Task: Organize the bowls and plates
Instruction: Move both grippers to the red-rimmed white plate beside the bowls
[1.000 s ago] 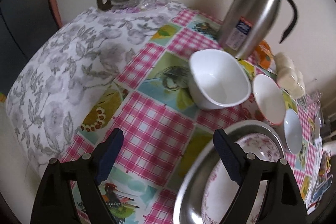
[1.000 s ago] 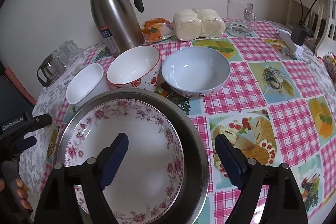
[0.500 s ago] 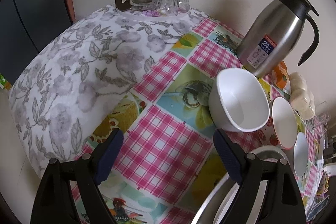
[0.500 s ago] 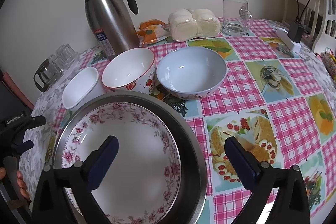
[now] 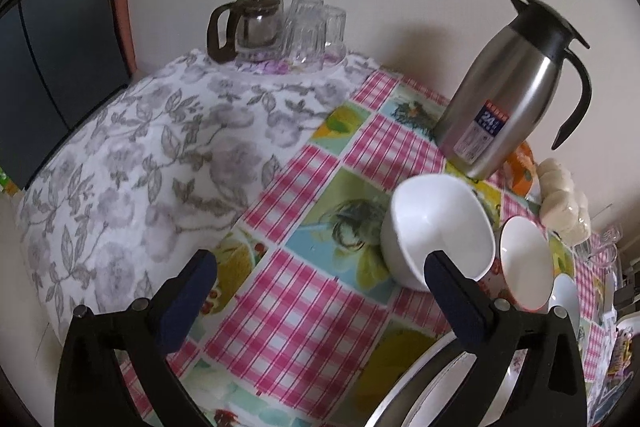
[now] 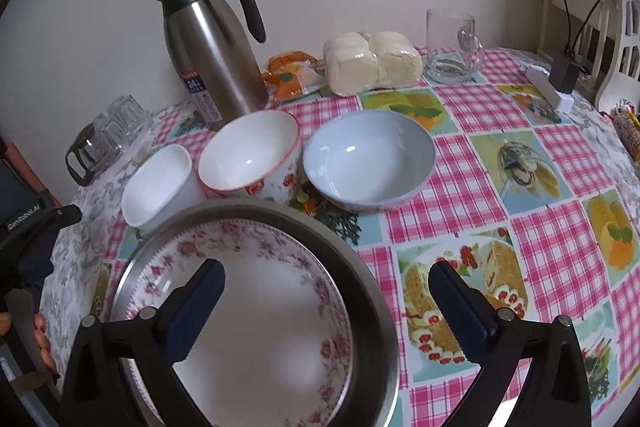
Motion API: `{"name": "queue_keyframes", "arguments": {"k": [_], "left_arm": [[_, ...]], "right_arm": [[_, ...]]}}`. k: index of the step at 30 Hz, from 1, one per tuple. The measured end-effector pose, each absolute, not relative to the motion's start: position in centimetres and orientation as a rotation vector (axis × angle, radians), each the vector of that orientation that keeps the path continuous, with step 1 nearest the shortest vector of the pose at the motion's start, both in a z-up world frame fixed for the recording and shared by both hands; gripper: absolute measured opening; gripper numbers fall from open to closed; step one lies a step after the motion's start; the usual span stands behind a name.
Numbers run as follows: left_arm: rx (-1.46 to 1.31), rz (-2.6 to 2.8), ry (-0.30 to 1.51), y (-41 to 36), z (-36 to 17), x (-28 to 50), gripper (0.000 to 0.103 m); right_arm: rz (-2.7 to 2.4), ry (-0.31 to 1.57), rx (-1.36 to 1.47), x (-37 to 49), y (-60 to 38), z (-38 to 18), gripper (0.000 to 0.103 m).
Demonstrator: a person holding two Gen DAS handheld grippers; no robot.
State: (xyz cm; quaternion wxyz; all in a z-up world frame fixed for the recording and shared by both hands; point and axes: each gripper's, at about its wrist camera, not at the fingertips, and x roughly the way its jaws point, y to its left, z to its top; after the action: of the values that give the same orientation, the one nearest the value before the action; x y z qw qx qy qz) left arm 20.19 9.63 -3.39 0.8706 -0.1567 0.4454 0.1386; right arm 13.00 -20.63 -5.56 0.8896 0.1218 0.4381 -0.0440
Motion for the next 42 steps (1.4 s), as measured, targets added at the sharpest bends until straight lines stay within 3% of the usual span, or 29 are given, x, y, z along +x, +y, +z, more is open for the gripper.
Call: {"name": "queue_keyframes", "arguments": {"k": [9,18,25,29,35,39,42], "left_arm": [[-0.341,0.242,0.846,9.8,-2.4,21.3,0.103],[-0.313,0.067,0.881,6.6,-1.9,23.2,0.103],[-0.311,-0.048,0.938,3.9,-3.1,24.8,0.101],[-0.326,-0.111,0.993,2.7,-3.7,25.7,0.081],[-0.311,-0.179,1.068,1.1,-4.2,27.4,0.081],[-0.31,-0.223,1.138,-0.3,-4.2,28.7,0.07],[-0.287,-0.264,1.168,-1.5,-4.3,29.3,0.068]], "right_arm": [[-0.027,0.889,0.242,14.8,-19.1,-4.7,0.103],[-0.003,0.917,0.225,18.2,-19.4,-4.2,0.102],[0.036,0.972,0.19,21.5,-19.5,-4.2,0.083],[0.041,1.02,0.174,23.1,-19.9,-4.6,0.072],[0.045,1.061,0.163,25.4,-20.8,-5.2,0.063],[0.068,1.078,0.146,26.9,-21.1,-5.5,0.057],[0.077,1.087,0.147,28.0,-21.3,-5.8,0.049]]}}
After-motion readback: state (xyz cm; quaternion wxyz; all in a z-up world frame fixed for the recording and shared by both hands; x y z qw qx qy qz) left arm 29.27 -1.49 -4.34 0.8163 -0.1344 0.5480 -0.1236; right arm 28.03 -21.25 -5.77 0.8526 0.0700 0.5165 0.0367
